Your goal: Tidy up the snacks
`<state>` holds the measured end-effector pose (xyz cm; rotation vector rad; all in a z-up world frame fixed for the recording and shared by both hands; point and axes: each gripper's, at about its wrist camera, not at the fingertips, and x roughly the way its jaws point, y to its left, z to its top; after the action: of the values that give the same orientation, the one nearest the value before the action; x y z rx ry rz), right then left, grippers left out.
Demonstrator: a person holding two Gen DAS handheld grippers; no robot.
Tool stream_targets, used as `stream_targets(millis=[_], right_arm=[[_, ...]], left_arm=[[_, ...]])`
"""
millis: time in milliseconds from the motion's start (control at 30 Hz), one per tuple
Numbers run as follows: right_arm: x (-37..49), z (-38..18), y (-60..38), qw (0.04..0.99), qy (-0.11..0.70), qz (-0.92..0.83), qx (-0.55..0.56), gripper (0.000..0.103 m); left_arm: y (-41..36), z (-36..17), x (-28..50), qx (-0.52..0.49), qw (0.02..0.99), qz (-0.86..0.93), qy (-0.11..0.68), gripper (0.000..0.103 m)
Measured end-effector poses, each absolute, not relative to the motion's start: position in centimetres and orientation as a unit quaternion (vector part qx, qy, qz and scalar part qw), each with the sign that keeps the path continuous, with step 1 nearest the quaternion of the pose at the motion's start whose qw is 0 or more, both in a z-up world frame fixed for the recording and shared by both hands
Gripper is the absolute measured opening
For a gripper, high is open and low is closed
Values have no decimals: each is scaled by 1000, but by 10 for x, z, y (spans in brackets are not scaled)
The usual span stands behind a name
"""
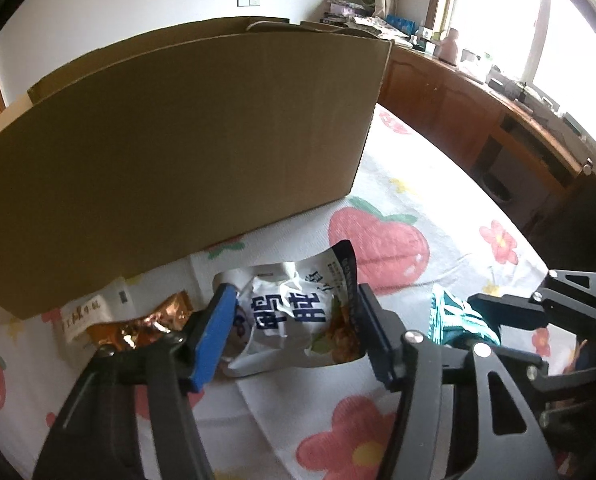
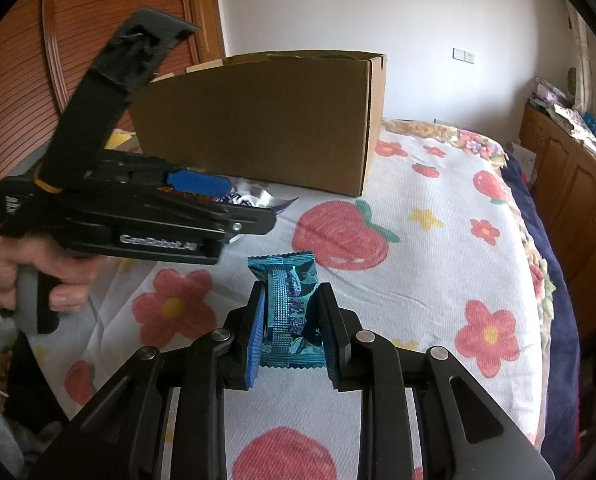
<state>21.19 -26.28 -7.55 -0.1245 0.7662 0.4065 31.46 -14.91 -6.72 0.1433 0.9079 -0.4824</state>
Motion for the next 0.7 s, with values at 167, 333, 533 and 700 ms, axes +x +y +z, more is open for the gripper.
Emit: stream_targets(millis=[167, 333, 533, 700], right_arm=[[212, -76, -263, 906, 371, 197, -60, 24], [212, -76, -263, 906, 371, 196, -60, 24], [212, -76, -263, 906, 371, 197, -60, 24], [211, -75, -263, 905, 371, 198, -60, 24]], left_arm=[[-145, -69, 317, 67, 870, -225, 435, 67], [-150, -74, 320, 73, 869, -222, 437, 79], [-155, -82, 332, 92, 869, -206, 441, 86], [-154, -84, 337, 96, 868, -203, 444, 89]])
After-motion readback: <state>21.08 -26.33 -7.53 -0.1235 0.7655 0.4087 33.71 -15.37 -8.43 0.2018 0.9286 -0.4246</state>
